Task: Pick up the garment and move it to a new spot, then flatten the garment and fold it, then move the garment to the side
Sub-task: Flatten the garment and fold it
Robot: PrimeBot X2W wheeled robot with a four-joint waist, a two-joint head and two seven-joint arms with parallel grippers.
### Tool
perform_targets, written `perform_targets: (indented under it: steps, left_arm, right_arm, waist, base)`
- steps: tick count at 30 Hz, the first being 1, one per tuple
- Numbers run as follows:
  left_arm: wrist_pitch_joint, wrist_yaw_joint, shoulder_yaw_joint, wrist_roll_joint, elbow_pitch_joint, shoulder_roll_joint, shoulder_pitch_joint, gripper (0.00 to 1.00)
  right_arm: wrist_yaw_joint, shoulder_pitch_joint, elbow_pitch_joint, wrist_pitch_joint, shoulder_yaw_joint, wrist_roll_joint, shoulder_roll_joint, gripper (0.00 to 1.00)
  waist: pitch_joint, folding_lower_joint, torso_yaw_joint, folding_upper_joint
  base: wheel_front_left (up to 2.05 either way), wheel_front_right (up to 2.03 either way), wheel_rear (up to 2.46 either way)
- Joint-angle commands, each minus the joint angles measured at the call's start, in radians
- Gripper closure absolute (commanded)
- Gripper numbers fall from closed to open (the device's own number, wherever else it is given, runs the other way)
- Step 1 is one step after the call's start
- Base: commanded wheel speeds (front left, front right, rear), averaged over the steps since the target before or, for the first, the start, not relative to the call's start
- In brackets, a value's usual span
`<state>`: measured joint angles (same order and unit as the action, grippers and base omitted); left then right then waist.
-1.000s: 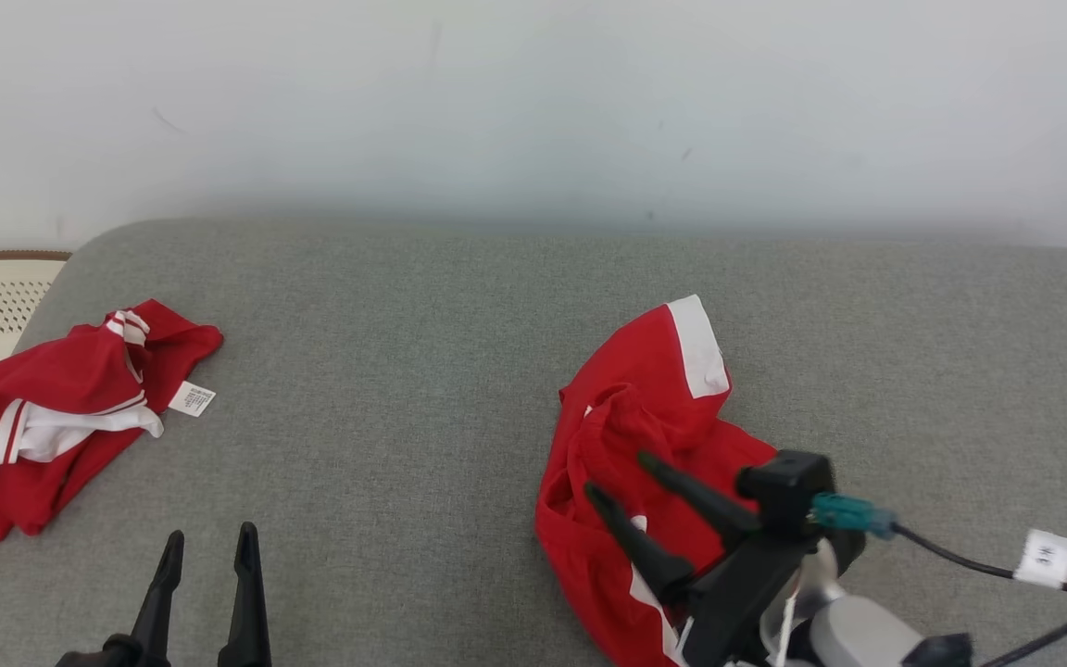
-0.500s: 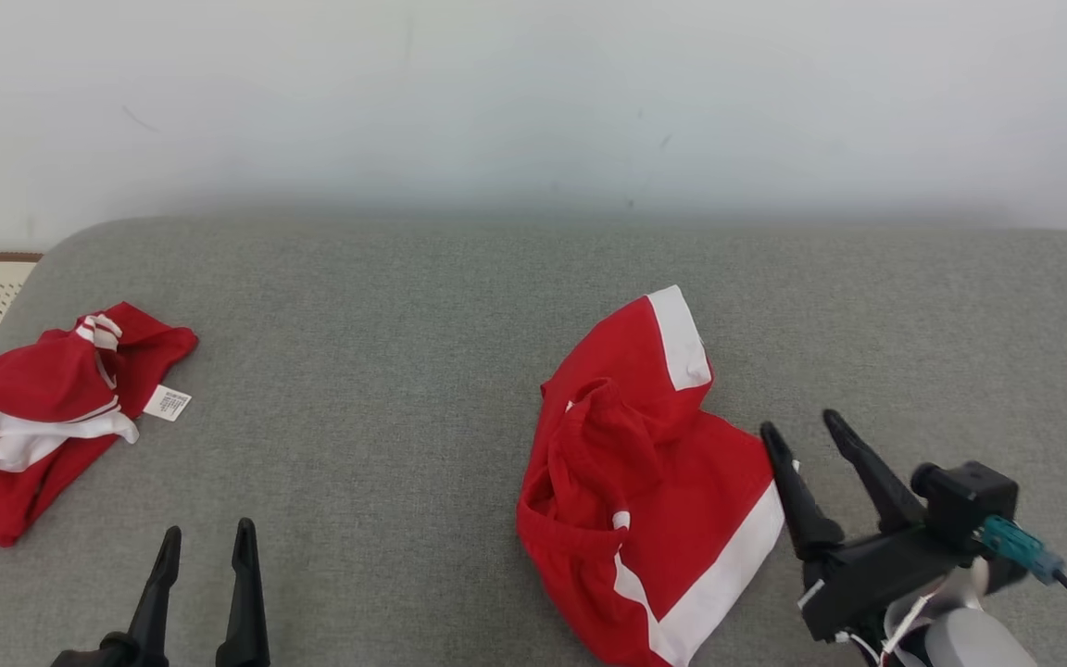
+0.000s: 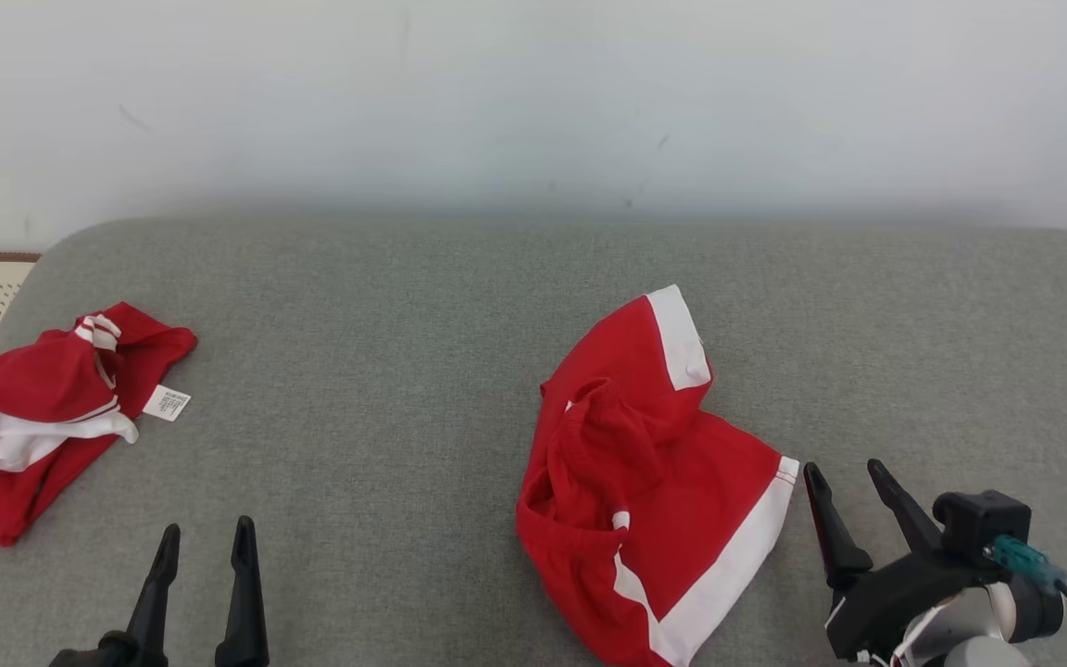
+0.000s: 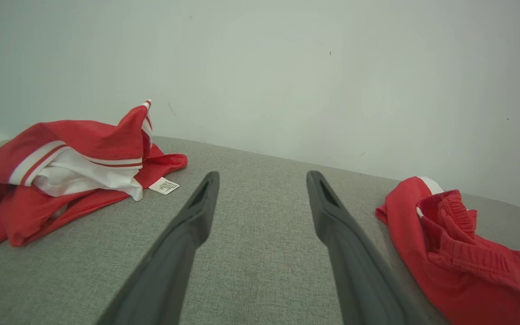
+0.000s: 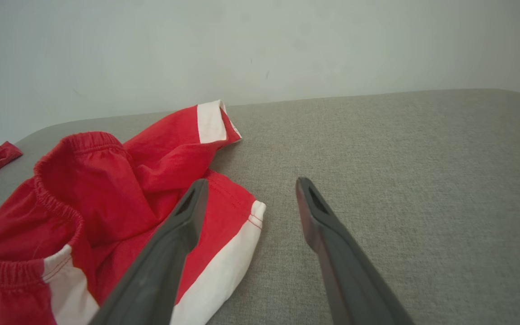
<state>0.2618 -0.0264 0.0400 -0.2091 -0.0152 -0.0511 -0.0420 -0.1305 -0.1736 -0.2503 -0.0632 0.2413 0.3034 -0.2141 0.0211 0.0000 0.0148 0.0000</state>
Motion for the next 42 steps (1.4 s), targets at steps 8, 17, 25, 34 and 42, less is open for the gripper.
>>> perform_targets:
  steps: [8, 17, 25, 34, 42]
  left_arm:
    - [0.004, -0.011, -0.001, 0.002, -0.007, 0.000, -0.012, 0.00]
    - [0.004, -0.010, -0.001, 0.000, -0.011, 0.001, -0.019, 0.00]
    - [0.004, -0.001, 0.000, -0.005, -0.009, 0.001, -0.022, 0.00]
    - [0.004, 0.009, -0.004, -0.022, -0.012, 0.001, -0.002, 0.00]
    - [0.004, 0.015, 0.002, -0.031, -0.005, 0.000, 0.007, 0.00]
  right_arm:
    - [0.000, -0.124, -0.210, 0.028, 0.009, 0.034, 0.000, 0.00]
    - [0.000, -0.243, -0.461, -0.015, 0.049, 0.084, 0.004, 0.00]
    - [0.000, -0.335, -0.618, -0.048, 0.099, 0.131, 0.029, 1.00]
    - [0.000, -0.323, -0.519, -0.182, 0.131, 0.242, -0.007, 1.00]
    - [0.000, -0.178, -0.308, -0.170, 0.080, 0.282, -0.052, 1.00]
  waist:
    - [0.010, 0.0000, 0.035, 0.0000]
    - [0.030, 0.0000, 0.076, 0.0000]
    - [0.041, 0.0000, 0.081, 0.0000]
    - [0.025, 0.0000, 0.032, 0.0000]
    - [0.023, 0.0000, -0.008, 0.0000]
  base:
    - [0.00, 0.00, 0.00]
    - [0.00, 0.00, 0.00]
    - [0.00, 0.00, 0.00]
    - [0.00, 0.00, 0.00]
    - [0.00, 0.00, 0.00]
